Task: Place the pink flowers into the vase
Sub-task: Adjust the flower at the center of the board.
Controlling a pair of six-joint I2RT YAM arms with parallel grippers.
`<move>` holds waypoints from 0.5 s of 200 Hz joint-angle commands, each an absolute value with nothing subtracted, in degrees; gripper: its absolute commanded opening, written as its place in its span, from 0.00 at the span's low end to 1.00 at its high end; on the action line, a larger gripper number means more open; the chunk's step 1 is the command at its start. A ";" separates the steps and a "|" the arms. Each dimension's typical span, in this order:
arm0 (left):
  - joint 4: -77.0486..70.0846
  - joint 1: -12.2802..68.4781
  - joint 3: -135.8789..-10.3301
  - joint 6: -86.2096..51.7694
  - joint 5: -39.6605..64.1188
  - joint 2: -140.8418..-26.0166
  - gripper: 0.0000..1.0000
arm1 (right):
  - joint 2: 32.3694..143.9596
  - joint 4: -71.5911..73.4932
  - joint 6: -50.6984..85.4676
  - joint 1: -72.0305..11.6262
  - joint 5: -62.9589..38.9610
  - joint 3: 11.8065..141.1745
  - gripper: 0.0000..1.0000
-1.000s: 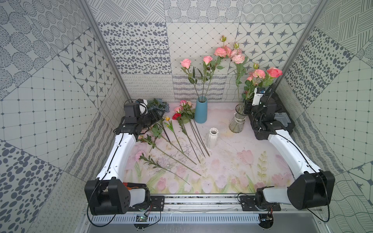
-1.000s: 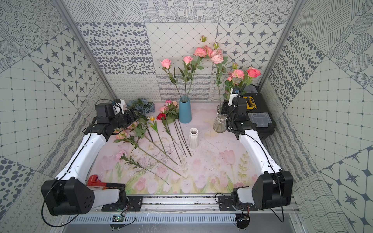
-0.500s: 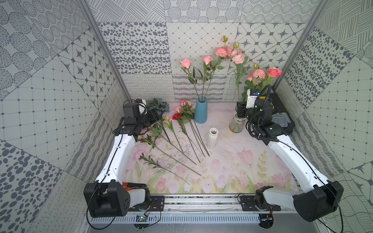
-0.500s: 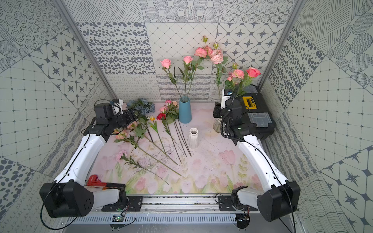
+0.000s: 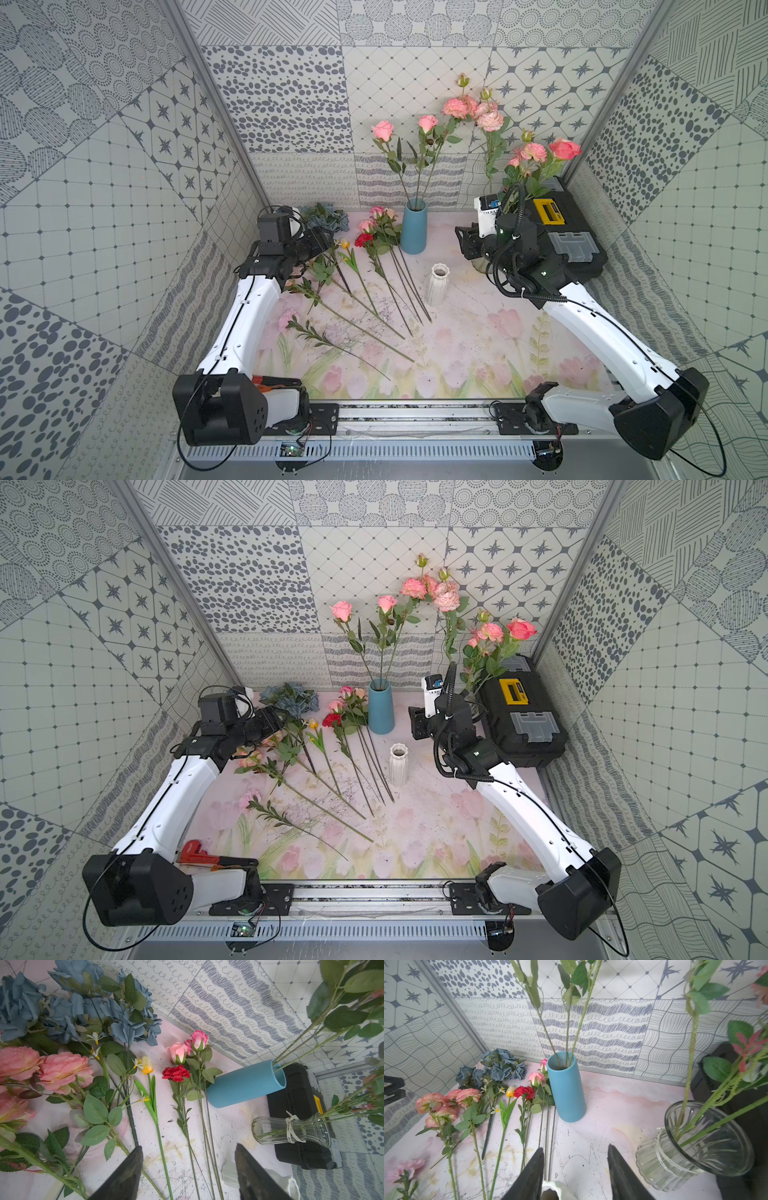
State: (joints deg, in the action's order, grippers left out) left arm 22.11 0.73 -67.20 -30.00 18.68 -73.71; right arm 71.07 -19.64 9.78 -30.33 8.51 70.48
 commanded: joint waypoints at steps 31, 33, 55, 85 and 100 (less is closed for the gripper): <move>31.77 8.00 -73.01 -25.14 2.64 -76.73 0.70 | 69.66 -20.79 13.20 -31.00 8.58 66.99 0.59; 32.05 8.26 -73.21 -25.14 2.40 -76.88 0.70 | 69.62 -21.04 13.27 -31.02 8.71 66.91 0.59; 35.73 10.06 -75.63 -26.27 -0.68 -78.65 0.70 | 69.12 -22.69 14.14 -31.02 11.33 66.39 0.62; 39.66 13.15 -77.78 -29.08 -4.46 -81.53 0.69 | 68.45 -24.80 14.51 -31.01 15.01 65.92 0.63; 40.12 14.72 -78.12 -30.55 -5.81 -83.35 0.68 | 68.43 -25.66 14.89 -31.02 17.30 66.13 0.63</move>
